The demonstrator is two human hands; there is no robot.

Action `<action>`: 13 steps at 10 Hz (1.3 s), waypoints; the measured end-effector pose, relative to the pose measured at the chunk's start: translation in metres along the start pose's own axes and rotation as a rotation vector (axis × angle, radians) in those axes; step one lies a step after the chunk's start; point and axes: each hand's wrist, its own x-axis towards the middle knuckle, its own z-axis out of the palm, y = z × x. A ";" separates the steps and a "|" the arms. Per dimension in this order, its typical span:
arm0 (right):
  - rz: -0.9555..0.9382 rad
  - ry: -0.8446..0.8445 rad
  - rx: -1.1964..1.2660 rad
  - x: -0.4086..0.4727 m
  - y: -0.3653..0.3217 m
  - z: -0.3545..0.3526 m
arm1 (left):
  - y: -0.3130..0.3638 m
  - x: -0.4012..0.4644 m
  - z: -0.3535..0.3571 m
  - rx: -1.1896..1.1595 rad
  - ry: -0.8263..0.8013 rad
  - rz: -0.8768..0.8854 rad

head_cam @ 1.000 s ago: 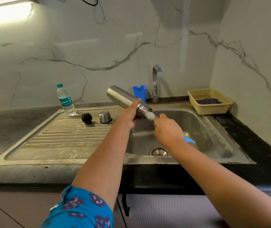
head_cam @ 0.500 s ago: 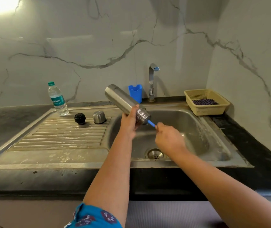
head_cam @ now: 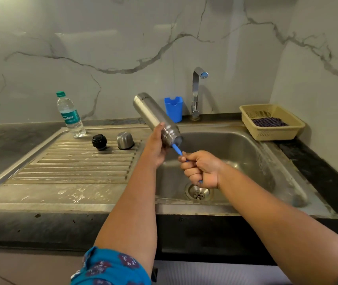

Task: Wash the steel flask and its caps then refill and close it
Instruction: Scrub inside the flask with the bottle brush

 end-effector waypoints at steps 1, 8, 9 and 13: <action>-0.047 -0.008 -0.024 0.007 -0.008 -0.005 | 0.009 0.005 -0.001 0.026 -0.033 0.050; -0.423 0.557 -1.197 0.005 0.002 0.008 | 0.003 0.012 0.000 0.146 0.046 0.077; -0.190 0.039 -0.351 0.004 -0.004 0.006 | 0.005 0.008 -0.007 0.088 -0.050 0.037; -0.573 0.595 -1.072 0.014 0.010 0.001 | 0.010 0.002 -0.006 0.066 -0.007 0.061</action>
